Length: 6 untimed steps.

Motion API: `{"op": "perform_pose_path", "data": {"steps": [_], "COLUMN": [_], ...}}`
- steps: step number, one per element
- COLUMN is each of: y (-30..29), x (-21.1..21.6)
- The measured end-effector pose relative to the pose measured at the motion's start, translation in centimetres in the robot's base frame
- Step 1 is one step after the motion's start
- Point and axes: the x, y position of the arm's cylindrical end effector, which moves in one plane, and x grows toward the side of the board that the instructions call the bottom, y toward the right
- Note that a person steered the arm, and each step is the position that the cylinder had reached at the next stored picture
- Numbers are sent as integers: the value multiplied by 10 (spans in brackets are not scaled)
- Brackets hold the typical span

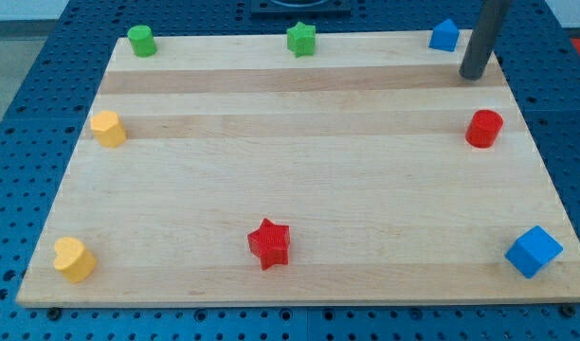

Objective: Push the blue triangle to the left side

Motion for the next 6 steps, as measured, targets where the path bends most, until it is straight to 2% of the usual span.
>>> {"op": "perform_pose_path", "data": {"steps": [2, 4, 6], "y": [9, -2, -41], "x": [-60, -71, -89]}}
